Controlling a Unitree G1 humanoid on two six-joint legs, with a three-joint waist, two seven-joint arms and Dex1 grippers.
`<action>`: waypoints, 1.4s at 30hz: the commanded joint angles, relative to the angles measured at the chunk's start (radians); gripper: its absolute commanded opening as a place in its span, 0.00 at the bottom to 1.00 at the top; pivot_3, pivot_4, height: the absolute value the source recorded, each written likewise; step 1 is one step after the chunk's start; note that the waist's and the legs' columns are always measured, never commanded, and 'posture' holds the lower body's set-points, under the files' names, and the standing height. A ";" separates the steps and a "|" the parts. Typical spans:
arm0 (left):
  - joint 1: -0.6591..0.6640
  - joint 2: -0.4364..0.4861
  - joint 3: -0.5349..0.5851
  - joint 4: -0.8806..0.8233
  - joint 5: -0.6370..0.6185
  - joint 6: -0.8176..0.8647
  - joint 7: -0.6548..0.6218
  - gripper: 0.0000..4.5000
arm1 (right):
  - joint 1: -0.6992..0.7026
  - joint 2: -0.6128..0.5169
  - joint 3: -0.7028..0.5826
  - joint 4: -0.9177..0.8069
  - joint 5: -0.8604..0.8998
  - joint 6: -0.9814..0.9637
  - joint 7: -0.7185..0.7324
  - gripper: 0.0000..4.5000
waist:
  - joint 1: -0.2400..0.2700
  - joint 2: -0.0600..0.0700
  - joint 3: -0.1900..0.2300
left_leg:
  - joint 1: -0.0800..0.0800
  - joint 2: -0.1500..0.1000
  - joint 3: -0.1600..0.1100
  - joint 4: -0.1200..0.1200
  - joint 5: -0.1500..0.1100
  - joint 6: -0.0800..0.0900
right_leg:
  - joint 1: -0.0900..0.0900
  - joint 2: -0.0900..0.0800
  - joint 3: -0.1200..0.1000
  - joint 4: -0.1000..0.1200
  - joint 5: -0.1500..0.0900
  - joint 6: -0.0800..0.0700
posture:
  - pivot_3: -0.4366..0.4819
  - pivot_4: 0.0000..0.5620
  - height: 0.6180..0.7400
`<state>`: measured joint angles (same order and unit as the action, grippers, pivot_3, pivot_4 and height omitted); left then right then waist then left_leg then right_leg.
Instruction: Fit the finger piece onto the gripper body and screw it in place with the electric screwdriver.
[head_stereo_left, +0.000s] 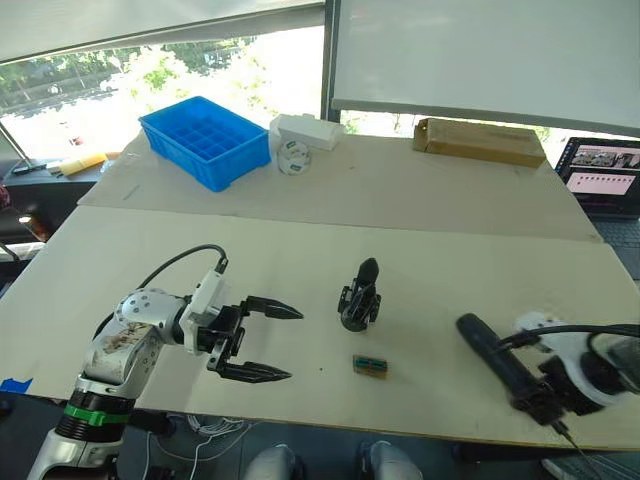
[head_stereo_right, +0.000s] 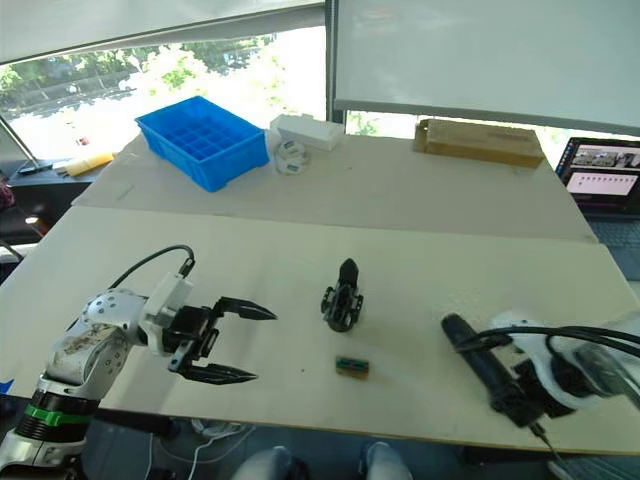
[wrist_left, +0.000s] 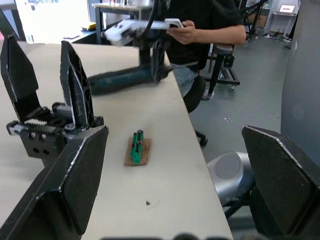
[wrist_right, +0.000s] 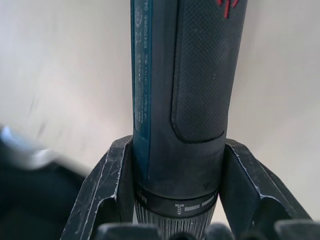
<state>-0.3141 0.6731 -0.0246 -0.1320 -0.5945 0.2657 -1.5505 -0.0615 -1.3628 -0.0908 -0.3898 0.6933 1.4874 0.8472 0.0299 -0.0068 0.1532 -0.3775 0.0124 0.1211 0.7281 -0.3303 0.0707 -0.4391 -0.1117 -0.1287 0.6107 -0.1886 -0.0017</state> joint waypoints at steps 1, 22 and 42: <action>-0.024 0.006 0.002 0.031 -0.002 -0.010 -0.011 1.00 | 0.111 -0.002 -0.341 -0.035 0.008 -0.042 0.112 0.43 | -0.002 0.003 0.000 | 0.000 0.000 0.000 0.000 0.000 0.000 | 0.000 0.001 0.000 0.000 0.000 0.000 | 0.48 0.27 1.00; 0.000 -0.008 -0.015 0.206 0.095 -0.133 -0.018 1.00 | -0.040 0.942 -0.442 -0.654 0.216 -0.755 -0.188 0.43 | -0.018 0.004 0.003 | 0.004 -0.002 0.003 -0.002 0.001 -0.002 | -0.001 0.005 0.003 0.003 0.001 -0.001 | 0.48 0.27 1.00; 0.039 -0.215 -0.215 0.238 0.348 -0.337 0.223 1.00 | 0.139 0.915 0.023 -0.332 -0.199 -1.455 0.145 0.43 | -0.018 0.004 0.003 | 0.009 -0.004 0.005 -0.001 0.001 -0.001 | 0.002 0.006 0.006 0.004 0.001 0.001 | 0.48 0.27 1.00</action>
<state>-0.2681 0.4611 -0.2249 0.1144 -0.2529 -0.0632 -1.3326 0.0790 -0.4441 -0.0554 -0.6964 0.4738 0.0826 0.9913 0.0115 -0.0030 0.1559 -0.3686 0.0089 0.1264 0.7274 -0.3296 0.0696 -0.4367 -0.1060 -0.1229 0.6145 -0.1879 -0.0009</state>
